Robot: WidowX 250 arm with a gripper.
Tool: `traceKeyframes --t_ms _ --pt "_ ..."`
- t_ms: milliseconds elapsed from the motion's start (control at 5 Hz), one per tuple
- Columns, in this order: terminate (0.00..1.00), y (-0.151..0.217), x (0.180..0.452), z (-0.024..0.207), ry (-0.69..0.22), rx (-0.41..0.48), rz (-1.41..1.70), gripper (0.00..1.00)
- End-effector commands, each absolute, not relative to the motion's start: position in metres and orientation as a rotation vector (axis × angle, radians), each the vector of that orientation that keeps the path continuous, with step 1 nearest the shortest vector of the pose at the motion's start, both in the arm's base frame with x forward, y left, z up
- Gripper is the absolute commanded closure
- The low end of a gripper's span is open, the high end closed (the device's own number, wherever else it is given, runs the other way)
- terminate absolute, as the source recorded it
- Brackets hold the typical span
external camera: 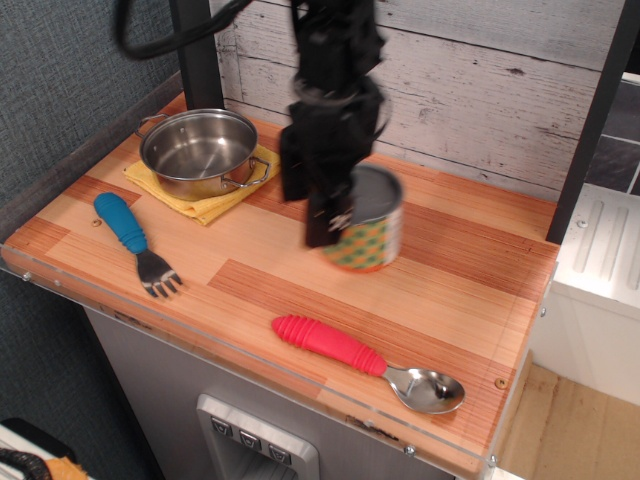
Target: Move the container right side of table
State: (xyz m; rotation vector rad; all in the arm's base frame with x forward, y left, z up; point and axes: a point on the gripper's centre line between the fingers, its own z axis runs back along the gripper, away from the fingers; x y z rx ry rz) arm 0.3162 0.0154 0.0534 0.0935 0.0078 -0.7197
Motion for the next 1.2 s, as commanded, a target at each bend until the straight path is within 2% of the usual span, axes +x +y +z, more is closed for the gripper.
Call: traceKeyframes --t_ms 0,400,600,800,1000 --pt "0.00 -0.008 0.345 0.062 -0.055 0.078 -0.776 0.00" --pt "0.00 -0.032 0.370 0.062 -0.098 0.094 -0.818 0.00" --pt "0.00 -0.031 0.370 0.068 -0.159 0.097 -0.726 0.00" --pt "0.00 -0.026 0.362 0.079 -0.168 0.096 -0.676 0.00" --pt "0.00 -0.008 0.349 0.085 -0.203 0.084 -0.460 0.00"
